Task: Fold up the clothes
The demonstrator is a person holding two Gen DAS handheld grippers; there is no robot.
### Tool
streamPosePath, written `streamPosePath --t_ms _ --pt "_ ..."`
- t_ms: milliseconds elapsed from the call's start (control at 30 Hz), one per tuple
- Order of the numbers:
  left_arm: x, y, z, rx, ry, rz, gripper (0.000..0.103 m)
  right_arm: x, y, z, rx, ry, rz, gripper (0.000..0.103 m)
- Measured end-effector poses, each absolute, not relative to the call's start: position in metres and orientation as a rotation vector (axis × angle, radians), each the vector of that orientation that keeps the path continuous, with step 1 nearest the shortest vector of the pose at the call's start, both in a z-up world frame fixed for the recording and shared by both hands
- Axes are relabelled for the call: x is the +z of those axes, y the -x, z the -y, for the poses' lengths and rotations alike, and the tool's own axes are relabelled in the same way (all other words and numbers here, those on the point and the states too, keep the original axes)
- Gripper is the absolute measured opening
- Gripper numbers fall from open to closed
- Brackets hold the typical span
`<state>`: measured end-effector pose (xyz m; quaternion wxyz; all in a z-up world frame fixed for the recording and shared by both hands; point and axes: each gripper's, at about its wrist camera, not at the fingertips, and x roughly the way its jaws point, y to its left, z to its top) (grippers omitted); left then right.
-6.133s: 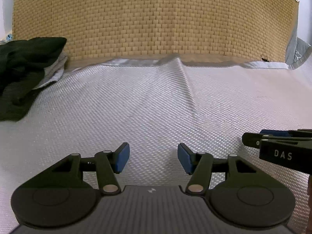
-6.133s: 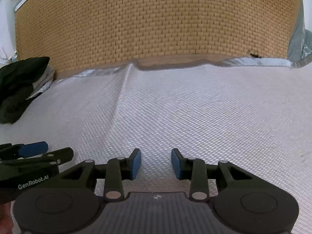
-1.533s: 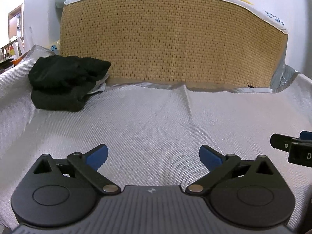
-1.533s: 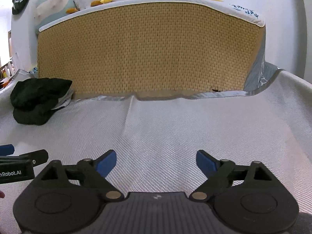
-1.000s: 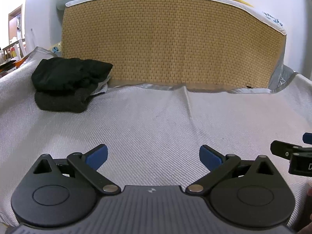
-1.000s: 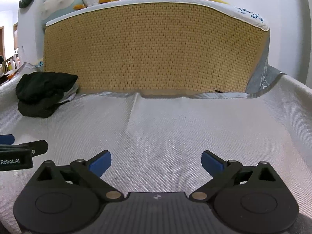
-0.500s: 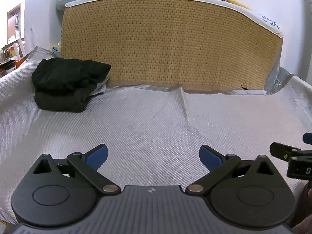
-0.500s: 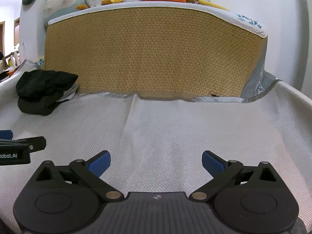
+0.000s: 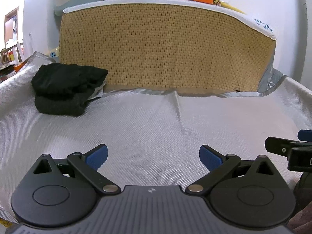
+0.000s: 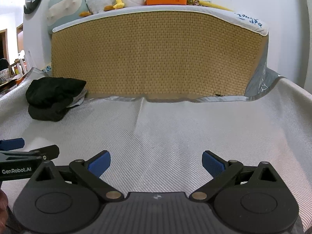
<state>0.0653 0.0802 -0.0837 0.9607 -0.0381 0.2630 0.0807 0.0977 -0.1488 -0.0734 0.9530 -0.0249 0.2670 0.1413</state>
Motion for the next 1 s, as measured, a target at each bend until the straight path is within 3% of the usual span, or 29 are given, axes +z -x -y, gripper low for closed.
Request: streamPosePath --t_ms 1000 --pt "-0.069 -0.043 -0.066 0.133 0.102 -0.553 0.103 -0.062 -0.069 0.164 0.259 0.063 -0.560 0.101"
